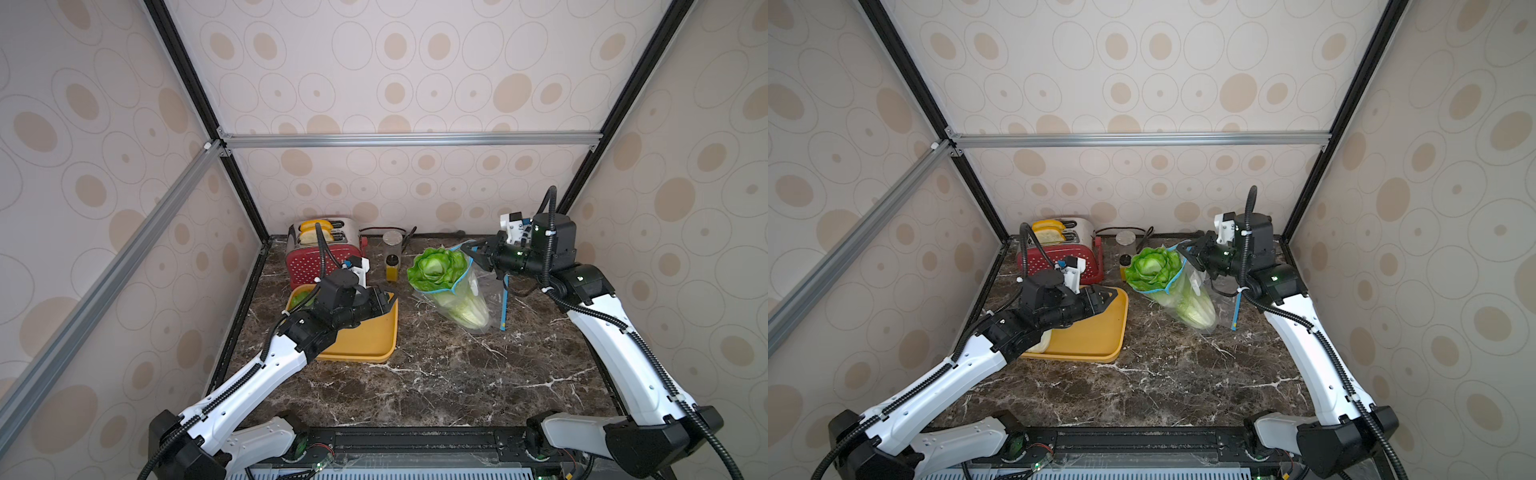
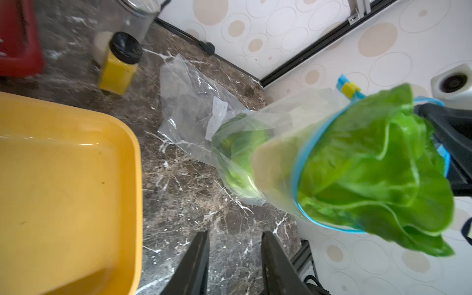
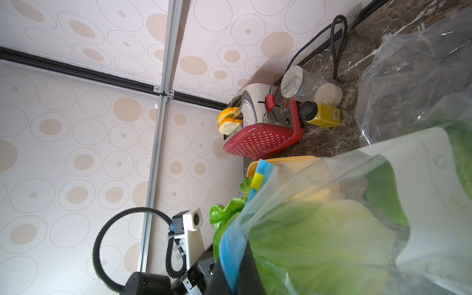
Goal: Put the chinese cabbages into a zipper bag and zip it
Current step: Adjust the zipper food storage bag at the center of the board.
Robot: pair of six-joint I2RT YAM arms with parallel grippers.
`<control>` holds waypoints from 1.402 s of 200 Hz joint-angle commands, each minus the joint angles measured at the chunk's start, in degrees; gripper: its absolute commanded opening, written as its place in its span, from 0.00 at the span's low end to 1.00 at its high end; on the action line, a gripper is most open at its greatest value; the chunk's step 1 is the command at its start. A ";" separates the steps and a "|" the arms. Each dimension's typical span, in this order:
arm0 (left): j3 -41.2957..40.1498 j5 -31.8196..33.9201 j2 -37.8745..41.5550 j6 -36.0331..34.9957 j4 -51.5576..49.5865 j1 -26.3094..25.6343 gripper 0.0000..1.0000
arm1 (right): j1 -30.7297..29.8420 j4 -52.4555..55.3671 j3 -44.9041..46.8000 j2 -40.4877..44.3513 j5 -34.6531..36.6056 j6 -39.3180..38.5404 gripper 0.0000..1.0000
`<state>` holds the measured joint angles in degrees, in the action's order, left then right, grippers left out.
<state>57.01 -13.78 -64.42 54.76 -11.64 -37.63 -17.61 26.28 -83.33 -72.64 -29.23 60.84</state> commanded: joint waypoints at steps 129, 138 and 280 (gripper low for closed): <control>9.19 -0.79 -13.27 9.20 16.22 -3.23 0.37 | -0.67 -9.49 4.92 1.48 -0.08 4.68 0.00; 9.42 -1.06 -13.78 9.30 16.37 -3.57 0.35 | -0.68 -9.71 5.15 1.58 -0.01 4.72 0.00; 16.78 2.28 -14.66 1.20 2.22 -4.04 0.03 | -0.67 -6.69 3.29 0.57 2.14 0.81 0.00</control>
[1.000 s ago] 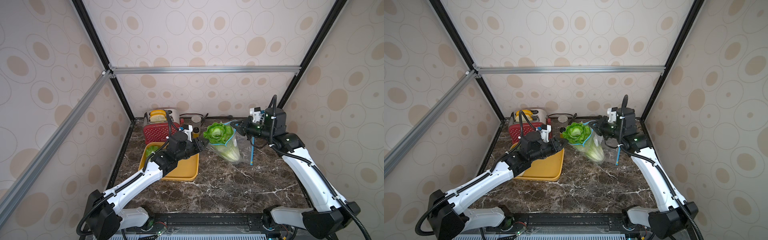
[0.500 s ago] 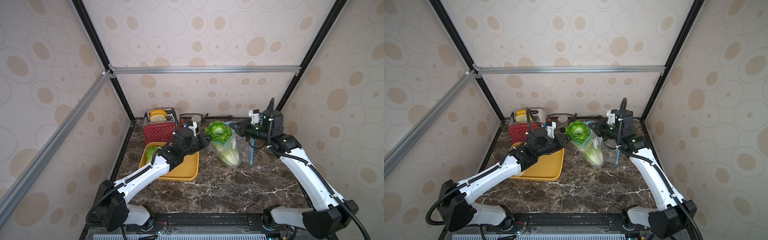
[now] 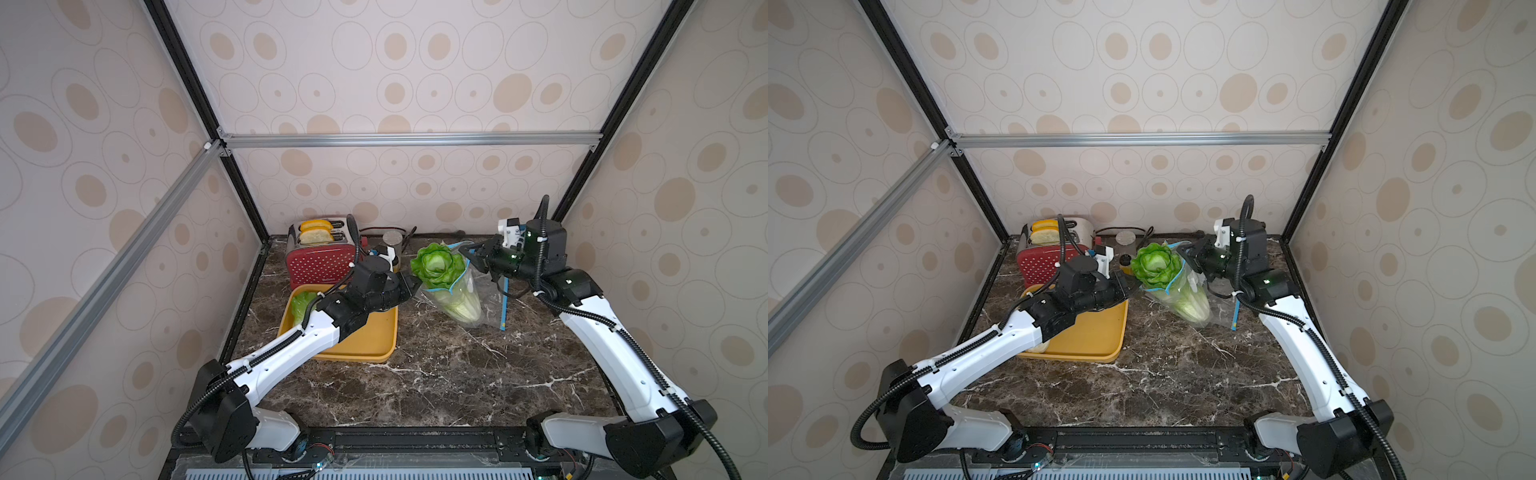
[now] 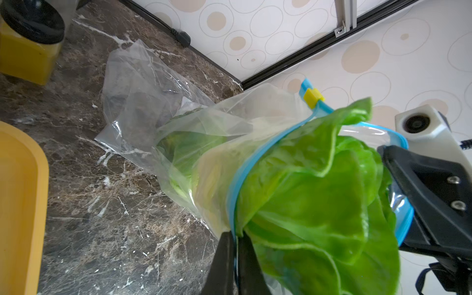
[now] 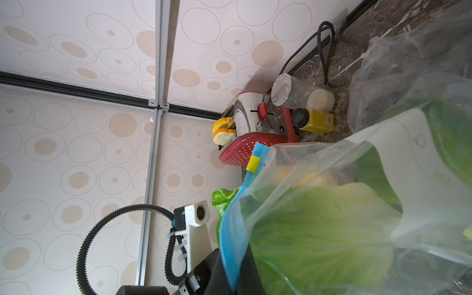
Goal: Put the chinese cabbages into a zipper bag and zip it
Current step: Adjust the zipper food storage bag at the center of the board.
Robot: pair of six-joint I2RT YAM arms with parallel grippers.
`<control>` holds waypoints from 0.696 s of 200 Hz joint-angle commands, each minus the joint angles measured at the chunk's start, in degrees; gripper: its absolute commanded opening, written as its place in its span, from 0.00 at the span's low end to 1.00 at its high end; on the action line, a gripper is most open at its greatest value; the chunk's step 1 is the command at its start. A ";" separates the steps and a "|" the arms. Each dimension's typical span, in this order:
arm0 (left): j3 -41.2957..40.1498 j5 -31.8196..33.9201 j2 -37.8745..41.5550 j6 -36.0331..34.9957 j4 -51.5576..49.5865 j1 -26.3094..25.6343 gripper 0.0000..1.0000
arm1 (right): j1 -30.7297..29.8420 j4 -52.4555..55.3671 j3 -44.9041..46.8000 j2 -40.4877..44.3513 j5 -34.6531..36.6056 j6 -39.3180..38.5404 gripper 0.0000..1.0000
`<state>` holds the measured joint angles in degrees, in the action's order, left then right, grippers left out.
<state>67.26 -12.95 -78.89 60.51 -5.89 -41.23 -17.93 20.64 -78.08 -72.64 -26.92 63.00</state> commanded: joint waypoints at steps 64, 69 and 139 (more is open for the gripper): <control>22.15 3.08 -2.56 -13.21 -14.05 -0.34 0.00 | -0.26 14.95 -5.58 0.54 4.80 -16.13 0.00; 22.38 2.44 -2.75 -12.90 -13.76 -0.42 0.00 | -0.28 15.48 -5.82 0.11 4.10 -16.51 0.00; 16.42 1.30 -1.61 -11.46 -13.36 -3.70 0.00 | 0.36 21.08 -12.24 -8.05 -3.04 -26.79 0.00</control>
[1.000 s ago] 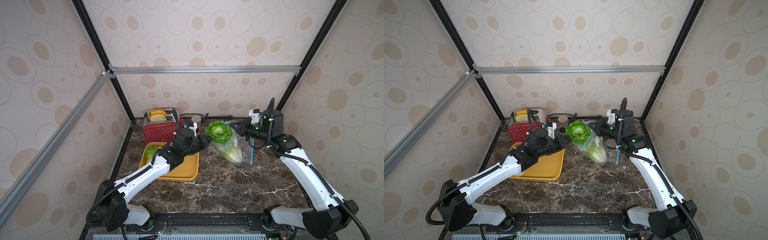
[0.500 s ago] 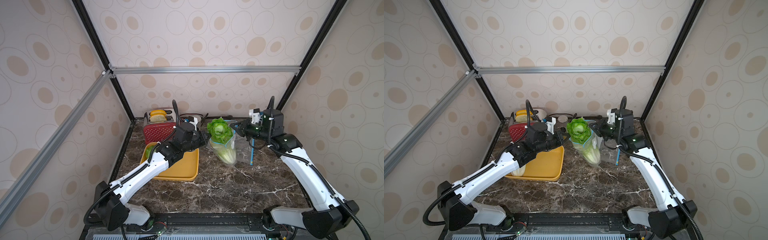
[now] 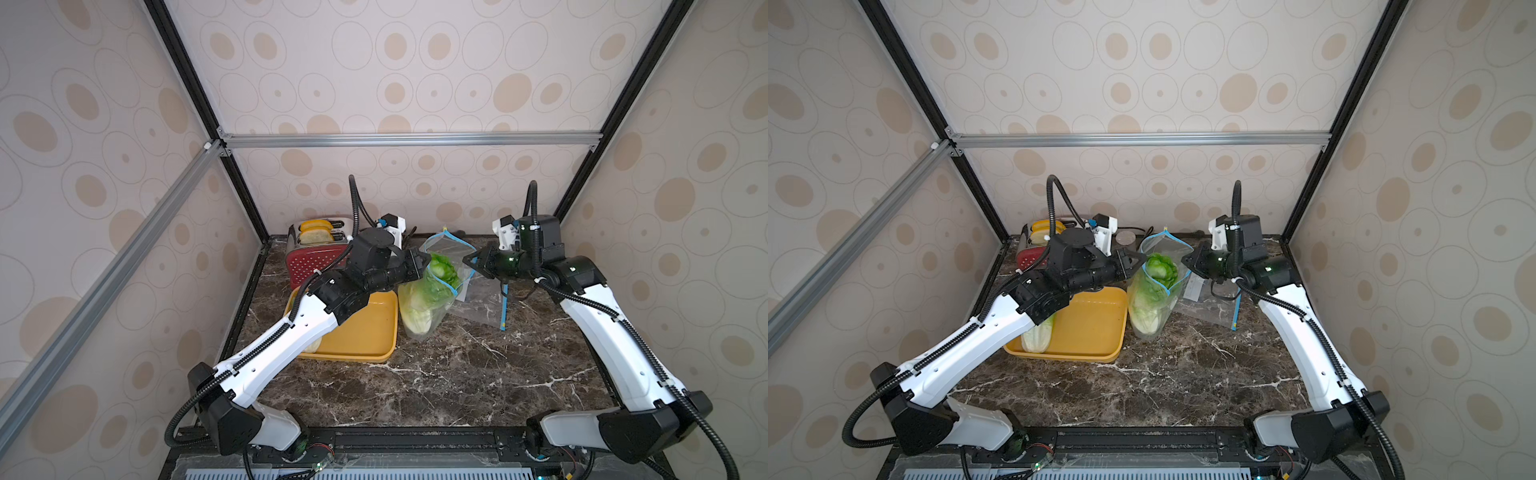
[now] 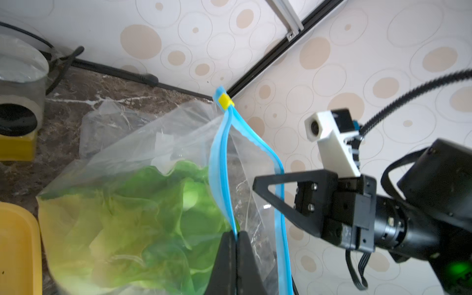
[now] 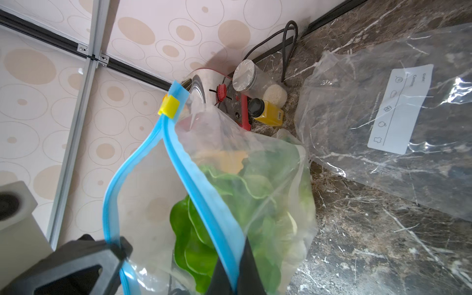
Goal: Put the chinese cabbages into a zipper bag and zip it
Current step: Adjust the zipper food storage bag at the center of the board, then close the zipper of the food storage bag at the center of the board.
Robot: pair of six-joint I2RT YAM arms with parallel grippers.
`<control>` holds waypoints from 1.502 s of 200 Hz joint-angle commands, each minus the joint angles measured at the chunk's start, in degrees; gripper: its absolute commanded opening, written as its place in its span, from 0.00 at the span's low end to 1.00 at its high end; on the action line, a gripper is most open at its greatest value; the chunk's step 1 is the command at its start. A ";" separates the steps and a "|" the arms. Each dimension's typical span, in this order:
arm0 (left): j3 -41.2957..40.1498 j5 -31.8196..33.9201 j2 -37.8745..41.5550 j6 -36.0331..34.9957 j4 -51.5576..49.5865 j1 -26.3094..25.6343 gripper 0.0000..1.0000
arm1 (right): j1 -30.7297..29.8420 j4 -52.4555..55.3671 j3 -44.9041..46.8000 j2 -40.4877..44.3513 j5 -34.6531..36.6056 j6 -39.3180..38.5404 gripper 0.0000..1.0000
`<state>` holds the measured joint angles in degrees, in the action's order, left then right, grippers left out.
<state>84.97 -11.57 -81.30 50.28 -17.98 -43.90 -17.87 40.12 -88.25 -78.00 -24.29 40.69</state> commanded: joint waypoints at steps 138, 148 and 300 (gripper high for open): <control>-1.67 7.78 -2.80 2.36 6.13 -3.30 0.00 | -1.13 26.07 -14.72 -5.22 7.80 -16.15 0.61; -1.05 9.40 -2.90 2.35 5.72 -3.30 0.00 | -2.38 29.15 -16.70 -5.03 10.69 -16.66 0.67; 1.23 12.90 -4.75 6.94 8.57 -3.78 0.00 | -16.47 26.23 -14.47 -3.52 20.88 -22.73 0.47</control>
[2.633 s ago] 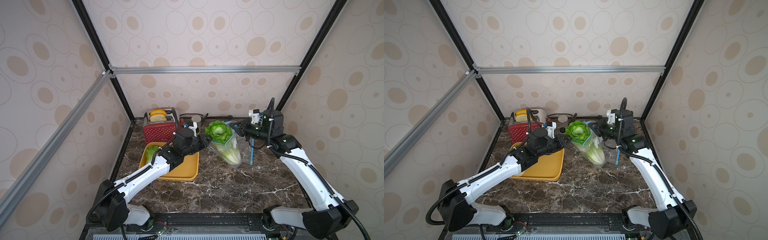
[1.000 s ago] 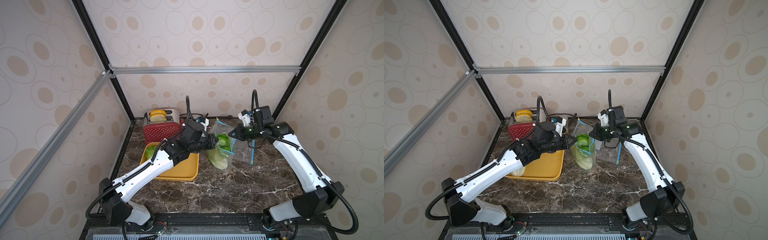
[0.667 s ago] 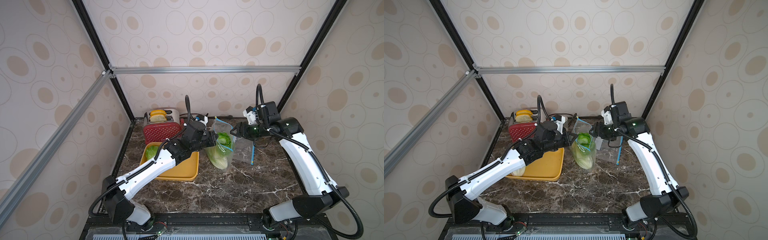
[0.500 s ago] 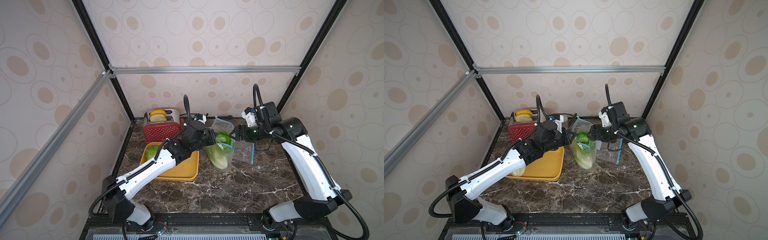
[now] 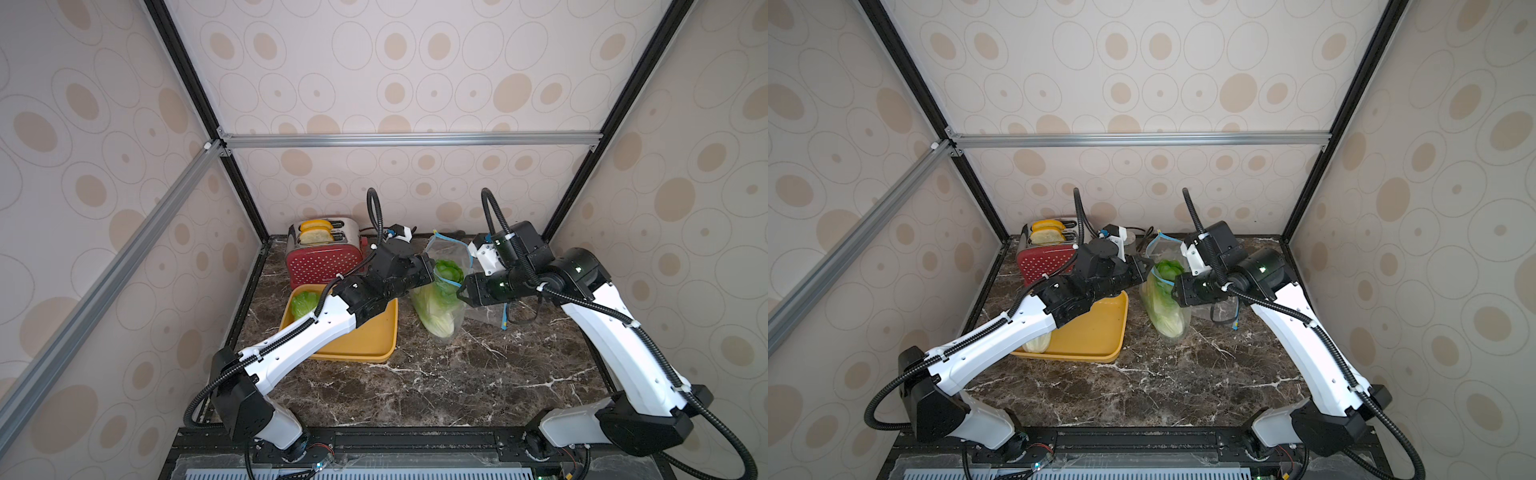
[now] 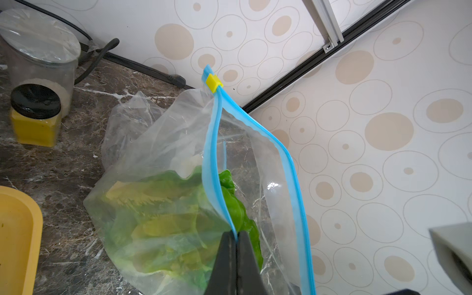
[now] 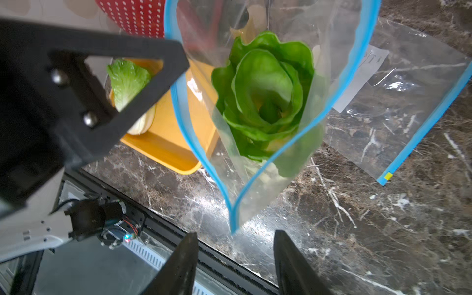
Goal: Put the chinese cabbages into a zipper bag and zip it
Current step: Close the zipper of the food storage bag at the center of the board.
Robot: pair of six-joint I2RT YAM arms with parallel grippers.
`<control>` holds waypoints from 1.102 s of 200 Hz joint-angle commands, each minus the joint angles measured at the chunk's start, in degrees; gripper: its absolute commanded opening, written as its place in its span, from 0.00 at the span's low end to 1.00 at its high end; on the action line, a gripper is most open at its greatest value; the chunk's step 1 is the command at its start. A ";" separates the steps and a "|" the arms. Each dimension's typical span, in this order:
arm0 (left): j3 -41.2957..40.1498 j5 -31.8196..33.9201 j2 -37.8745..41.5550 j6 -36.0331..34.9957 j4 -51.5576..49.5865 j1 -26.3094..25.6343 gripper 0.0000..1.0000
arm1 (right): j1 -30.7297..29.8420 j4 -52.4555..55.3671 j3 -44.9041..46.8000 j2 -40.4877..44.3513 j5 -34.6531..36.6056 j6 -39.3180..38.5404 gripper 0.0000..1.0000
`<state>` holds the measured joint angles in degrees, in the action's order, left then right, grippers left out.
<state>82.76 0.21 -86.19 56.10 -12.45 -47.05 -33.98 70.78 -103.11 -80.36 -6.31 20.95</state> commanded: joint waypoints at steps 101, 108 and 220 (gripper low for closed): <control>2.61 1.21 1.92 -2.82 2.39 -1.20 0.27 | -0.30 -3.66 -1.32 -3.29 5.01 -9.37 0.00; 2.31 1.20 2.54 -4.46 2.36 -1.15 0.35 | -0.31 -3.23 -1.69 -3.27 4.94 -10.05 0.00; -5.74 -17.60 14.15 -50.13 -0.52 12.04 0.98 | 7.45 -6.04 2.49 5.87 -0.37 -23.46 0.00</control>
<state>79.59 -11.29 -70.57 19.73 -12.91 -38.11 -29.58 67.61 -100.68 -77.23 -3.88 3.73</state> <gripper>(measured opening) 0.975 0.042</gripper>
